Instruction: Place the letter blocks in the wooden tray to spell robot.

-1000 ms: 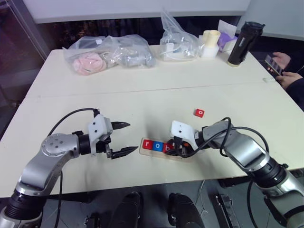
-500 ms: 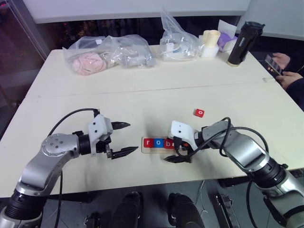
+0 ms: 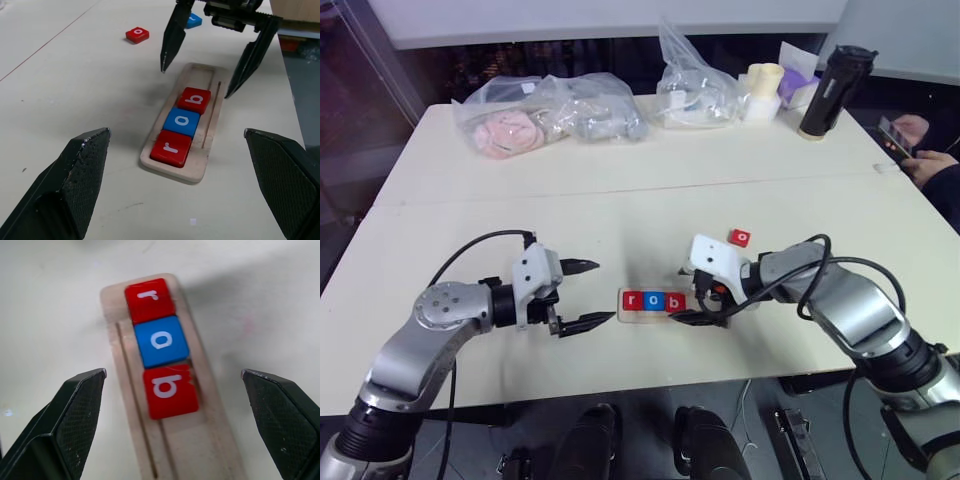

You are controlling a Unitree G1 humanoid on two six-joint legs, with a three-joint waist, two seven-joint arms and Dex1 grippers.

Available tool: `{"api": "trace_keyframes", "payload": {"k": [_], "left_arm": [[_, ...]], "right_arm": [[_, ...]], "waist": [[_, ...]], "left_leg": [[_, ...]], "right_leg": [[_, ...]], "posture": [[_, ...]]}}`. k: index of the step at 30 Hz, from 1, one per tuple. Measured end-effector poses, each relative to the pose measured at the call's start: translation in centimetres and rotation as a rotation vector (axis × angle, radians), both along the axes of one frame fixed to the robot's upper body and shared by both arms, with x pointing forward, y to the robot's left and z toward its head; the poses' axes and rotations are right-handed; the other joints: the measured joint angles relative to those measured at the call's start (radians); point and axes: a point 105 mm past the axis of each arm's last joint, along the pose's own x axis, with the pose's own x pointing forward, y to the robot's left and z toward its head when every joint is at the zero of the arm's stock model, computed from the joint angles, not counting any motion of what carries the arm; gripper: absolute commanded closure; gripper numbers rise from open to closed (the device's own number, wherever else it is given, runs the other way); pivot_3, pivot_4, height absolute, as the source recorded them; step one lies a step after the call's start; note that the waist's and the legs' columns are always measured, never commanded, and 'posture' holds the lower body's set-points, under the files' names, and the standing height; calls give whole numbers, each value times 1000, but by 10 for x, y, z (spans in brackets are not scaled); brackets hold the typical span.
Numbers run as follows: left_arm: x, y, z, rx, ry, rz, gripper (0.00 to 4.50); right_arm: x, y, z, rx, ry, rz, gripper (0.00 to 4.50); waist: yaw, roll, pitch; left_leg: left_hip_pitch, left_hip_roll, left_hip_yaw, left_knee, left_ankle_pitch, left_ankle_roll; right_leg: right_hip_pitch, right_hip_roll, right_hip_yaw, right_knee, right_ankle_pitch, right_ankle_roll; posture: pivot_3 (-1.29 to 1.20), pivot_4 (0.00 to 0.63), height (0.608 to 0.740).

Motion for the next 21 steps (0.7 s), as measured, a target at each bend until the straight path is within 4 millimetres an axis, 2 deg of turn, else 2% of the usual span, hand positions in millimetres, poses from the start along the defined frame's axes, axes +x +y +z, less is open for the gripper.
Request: {"api": "trace_keyframes", "payload": {"k": [8,21], "left_arm": [[0,0,0,0,-1,0,0],[0,0,0,2,0,0,0]], "right_arm": [[10,-10,-20,-47,5,-42,34],[17,-13,-22,-42,-8,-45,34]], "waist": [[0,0,0],[-1,0,0]], "left_leg": [[0,0,0,0,0,0],[0,0,0,0,0,0]], "right_leg": [[0,1,0,0,0,0],[0,1,0,0,0,0]], "posture": [[0,150,740],[0,150,740]]}}
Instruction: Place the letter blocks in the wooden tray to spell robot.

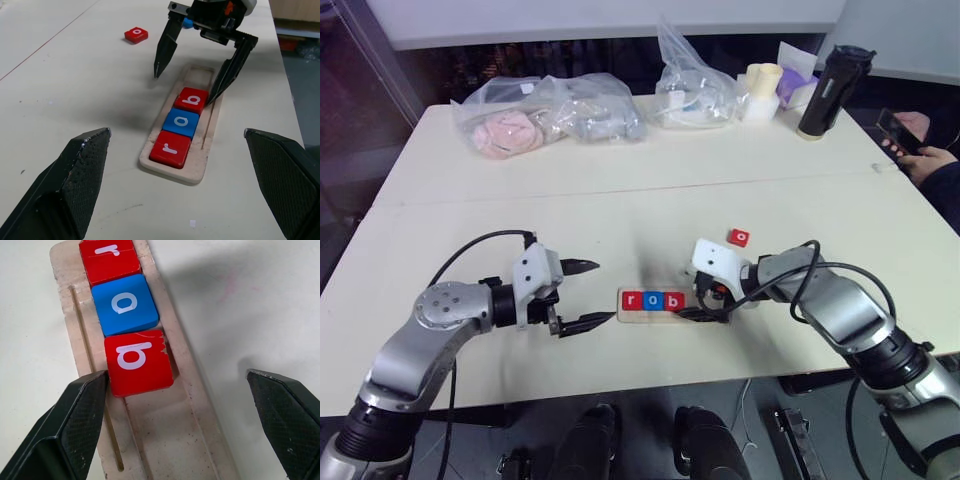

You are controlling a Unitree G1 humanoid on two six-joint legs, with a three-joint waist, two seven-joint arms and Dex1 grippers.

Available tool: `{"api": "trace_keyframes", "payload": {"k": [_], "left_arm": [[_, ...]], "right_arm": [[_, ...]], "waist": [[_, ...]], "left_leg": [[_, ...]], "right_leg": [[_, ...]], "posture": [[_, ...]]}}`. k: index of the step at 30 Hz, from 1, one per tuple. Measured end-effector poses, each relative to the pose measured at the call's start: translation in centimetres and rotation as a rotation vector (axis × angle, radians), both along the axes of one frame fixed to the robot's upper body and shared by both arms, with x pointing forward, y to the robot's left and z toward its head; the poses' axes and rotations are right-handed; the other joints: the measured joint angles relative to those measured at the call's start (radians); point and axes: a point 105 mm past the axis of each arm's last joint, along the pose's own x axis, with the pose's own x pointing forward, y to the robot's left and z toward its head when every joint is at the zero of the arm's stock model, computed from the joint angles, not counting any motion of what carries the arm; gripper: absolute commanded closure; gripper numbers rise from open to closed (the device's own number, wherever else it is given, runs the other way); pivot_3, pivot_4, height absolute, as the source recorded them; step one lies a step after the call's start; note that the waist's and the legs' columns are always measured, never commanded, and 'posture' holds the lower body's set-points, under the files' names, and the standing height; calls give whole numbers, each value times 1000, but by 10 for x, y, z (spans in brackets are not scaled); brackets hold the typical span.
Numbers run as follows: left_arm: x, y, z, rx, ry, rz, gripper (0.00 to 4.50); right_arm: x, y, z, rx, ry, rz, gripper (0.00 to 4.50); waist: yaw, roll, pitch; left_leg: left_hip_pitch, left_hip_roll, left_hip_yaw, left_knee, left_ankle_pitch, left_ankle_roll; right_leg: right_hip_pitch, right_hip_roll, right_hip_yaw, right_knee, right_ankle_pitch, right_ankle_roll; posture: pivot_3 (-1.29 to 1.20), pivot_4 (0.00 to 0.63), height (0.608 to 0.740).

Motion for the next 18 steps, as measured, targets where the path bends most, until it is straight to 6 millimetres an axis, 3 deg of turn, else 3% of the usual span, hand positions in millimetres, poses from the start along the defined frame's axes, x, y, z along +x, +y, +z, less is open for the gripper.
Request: {"api": "trace_keyframes", "payload": {"k": [10,18], "left_arm": [[0,-1,1,-1,-4,-3,0],[1,-2,0,-10,0,-3,0]], "right_arm": [[0,-2,1,-8,-1,-1,34],[0,-21,6,-48,-8,-35,34]], "waist": [[1,0,0],[1,0,0]], "left_leg": [[0,0,0,0,0,0],[0,0,0,0,0,0]], "right_leg": [[0,0,0,0,0,0],[0,0,0,0,0,0]], "posture": [[0,150,740],[0,150,740]]}}
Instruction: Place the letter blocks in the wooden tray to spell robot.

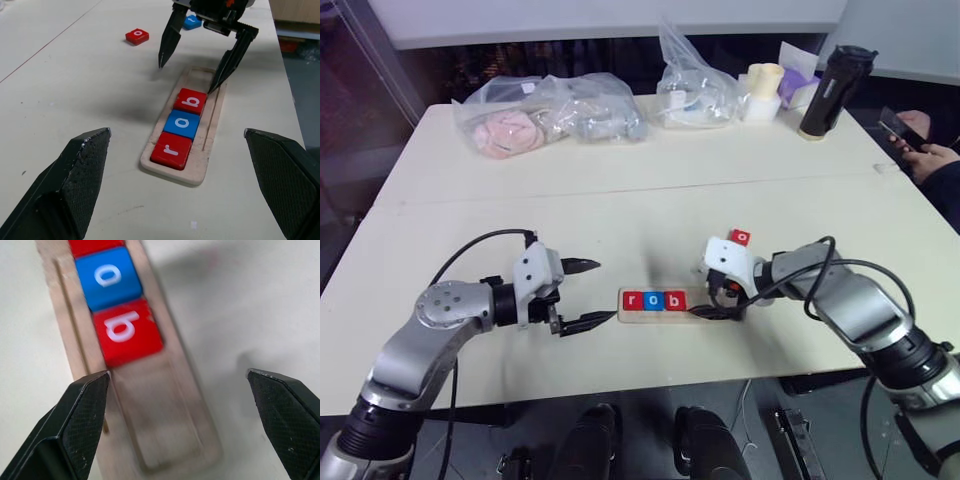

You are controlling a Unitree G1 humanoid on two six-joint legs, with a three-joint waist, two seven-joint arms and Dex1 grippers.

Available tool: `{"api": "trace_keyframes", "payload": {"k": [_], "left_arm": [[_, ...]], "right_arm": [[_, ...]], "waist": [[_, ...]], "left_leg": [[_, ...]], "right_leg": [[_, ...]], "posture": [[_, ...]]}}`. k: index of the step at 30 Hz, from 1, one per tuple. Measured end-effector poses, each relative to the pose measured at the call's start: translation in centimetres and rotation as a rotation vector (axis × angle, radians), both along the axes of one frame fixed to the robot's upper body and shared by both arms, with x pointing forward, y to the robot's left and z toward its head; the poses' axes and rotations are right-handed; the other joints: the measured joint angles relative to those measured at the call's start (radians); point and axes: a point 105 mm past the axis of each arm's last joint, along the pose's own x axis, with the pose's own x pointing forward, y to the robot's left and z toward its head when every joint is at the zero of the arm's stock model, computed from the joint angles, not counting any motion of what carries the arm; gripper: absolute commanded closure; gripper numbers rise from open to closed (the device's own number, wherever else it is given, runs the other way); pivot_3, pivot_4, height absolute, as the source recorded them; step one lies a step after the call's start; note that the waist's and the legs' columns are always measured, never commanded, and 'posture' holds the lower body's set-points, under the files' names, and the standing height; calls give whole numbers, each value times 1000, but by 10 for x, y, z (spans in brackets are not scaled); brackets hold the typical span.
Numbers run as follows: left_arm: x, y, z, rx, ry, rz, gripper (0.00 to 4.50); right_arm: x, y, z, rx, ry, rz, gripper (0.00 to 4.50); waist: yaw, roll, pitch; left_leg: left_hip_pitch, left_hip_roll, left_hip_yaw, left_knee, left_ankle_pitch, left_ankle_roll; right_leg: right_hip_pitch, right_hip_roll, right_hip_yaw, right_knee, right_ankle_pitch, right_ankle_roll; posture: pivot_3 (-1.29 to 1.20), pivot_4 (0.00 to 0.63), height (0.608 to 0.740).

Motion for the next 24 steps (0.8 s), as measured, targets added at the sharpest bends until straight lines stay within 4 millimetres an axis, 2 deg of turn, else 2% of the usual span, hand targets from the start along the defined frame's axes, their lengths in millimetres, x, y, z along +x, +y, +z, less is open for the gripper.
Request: {"api": "trace_keyframes", "payload": {"k": [5,9,11,15,20,24], "left_arm": [[2,-4,3,-12,-10,-9,0],[3,-3,3,-12,-11,-9,0],[3,-3,3,-13,-10,-7,0],[4,-3,3,-13,-10,-5,0],[4,-3,2,-12,-11,-3,0],[4,-3,2,-12,-12,-3,0]], "right_arm": [[2,-4,6,14,-13,-25,34],[13,-7,26,95,-51,-108,34],[31,-14,47,151,-135,-215,34],[63,-31,67,225,-260,-454,34],[84,-51,69,288,-299,-837,34],[84,-42,59,364,-198,-1046,34]], "waist": [[0,0,0],[-1,0,0],[0,0,0],[0,0,0],[-1,0,0],[-5,1,0]], "left_leg": [[0,0,0,0,0,0],[0,0,0,0,0,0],[0,0,0,0,0,0],[0,0,0,0,0,0],[-1,0,0,-1,1,-1],[-1,0,1,-2,1,-2]], "right_leg": [[0,0,0,0,0,0],[0,0,0,0,0,0],[0,0,0,0,0,0],[0,0,0,0,0,0],[-3,0,1,3,1,0],[-5,1,2,7,1,0]], "posture": [[0,150,740],[0,150,740],[0,150,740],[0,150,740],[0,150,740],[0,150,740]]}}
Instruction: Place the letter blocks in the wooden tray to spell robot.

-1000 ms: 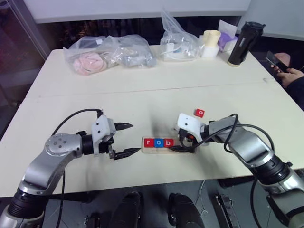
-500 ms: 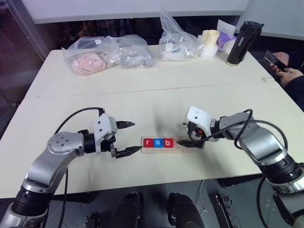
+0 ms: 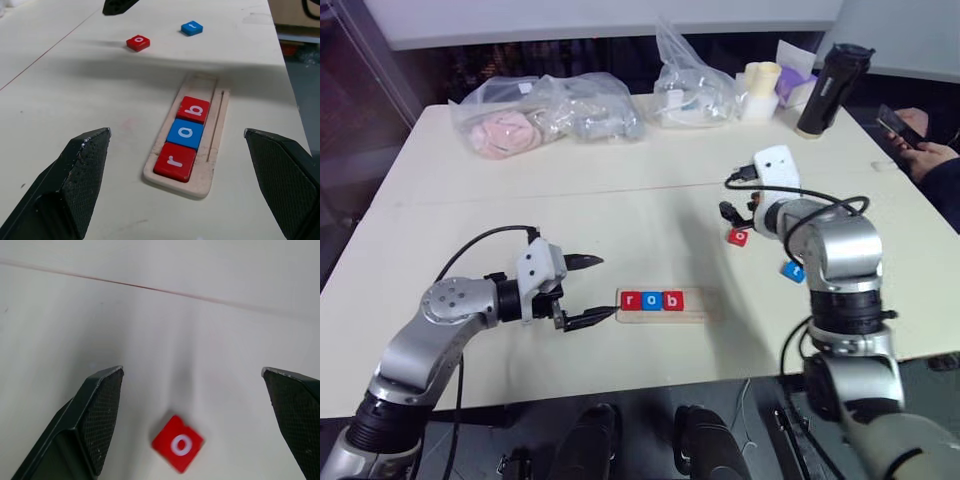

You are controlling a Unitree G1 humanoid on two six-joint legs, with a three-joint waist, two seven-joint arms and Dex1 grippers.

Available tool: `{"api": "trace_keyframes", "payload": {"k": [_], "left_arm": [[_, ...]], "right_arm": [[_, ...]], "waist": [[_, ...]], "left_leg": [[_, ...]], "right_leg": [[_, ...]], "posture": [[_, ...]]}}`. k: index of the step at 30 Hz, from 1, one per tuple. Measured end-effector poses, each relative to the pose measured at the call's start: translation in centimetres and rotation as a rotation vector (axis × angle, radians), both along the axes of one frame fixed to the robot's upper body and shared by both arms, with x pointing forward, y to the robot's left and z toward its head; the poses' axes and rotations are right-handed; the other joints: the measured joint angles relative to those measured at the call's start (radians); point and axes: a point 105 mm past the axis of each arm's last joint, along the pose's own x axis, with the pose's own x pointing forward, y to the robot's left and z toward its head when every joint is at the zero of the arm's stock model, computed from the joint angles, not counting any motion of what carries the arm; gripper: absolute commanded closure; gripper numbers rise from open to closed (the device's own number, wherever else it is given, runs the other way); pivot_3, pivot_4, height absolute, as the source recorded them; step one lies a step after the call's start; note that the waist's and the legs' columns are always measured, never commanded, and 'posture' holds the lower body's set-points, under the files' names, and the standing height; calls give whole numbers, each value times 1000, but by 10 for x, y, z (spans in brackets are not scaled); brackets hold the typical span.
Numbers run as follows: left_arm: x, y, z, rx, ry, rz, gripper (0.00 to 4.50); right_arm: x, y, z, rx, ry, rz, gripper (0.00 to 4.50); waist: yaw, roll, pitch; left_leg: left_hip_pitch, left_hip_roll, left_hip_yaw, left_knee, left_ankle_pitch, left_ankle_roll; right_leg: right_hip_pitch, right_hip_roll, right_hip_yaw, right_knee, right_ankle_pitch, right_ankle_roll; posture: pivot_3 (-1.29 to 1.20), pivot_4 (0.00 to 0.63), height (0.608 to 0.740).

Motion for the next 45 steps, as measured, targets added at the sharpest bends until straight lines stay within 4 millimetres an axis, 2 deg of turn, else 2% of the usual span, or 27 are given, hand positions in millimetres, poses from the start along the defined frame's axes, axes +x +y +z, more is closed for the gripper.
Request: {"api": "trace_keyframes", "payload": {"k": [4,8,15,19,31,34,38,39,45], "left_arm": [[1,-1,0,3,-5,-1,0],[1,-1,0,4,-6,1,0],[1,-1,0,4,-5,3,0],[1,-1,0,2,-7,3,0],[0,-1,-2,2,-3,10,0],[0,-1,-2,2,-3,12,0],[-1,-1,-1,1,-8,15,0],[-1,-2,-1,1,-9,15,0],[-1,-2,-1,0,-9,16,0]], "right_arm": [[-9,23,-16,53,92,-43,34],[-15,30,-29,115,157,-106,34],[-10,10,-46,167,223,-230,34],[-3,8,-44,194,220,-255,34],[12,20,-48,235,223,-257,34],[12,21,-49,235,225,-260,885],[11,21,-50,233,235,-262,2993],[10,21,-50,234,240,-259,3396],[-1,24,-49,205,268,-198,3382]], "waist": [[-5,0,0],[-4,1,0],[-18,1,0],[-29,1,0],[-29,1,0],[-29,1,0],[-29,1,0],[-28,1,0],[-27,1,0]], "left_leg": [[0,1,0,-1,2,-3],[0,0,0,-1,2,-3],[0,0,0,-1,2,-3],[2,1,1,-2,2,-3],[5,2,2,-3,2,-3],[5,2,2,-3,2,-3],[5,2,2,-3,2,-3],[5,2,2,-3,2,-3],[5,2,2,-3,2,-3]], "right_leg": [[-1,1,0,1,1,-1],[-1,2,-1,1,1,-1],[-1,2,-1,2,1,-1],[-1,2,0,2,1,-1],[1,3,0,3,1,-1],[1,3,0,3,1,-1],[1,3,0,3,1,-1],[1,3,0,3,1,-1],[1,3,0,2,1,-1]], "posture": [[0,150,740],[0,150,740],[0,150,740],[0,150,740],[0,150,740],[0,150,740],[0,150,740],[0,150,740],[0,150,740]]}}
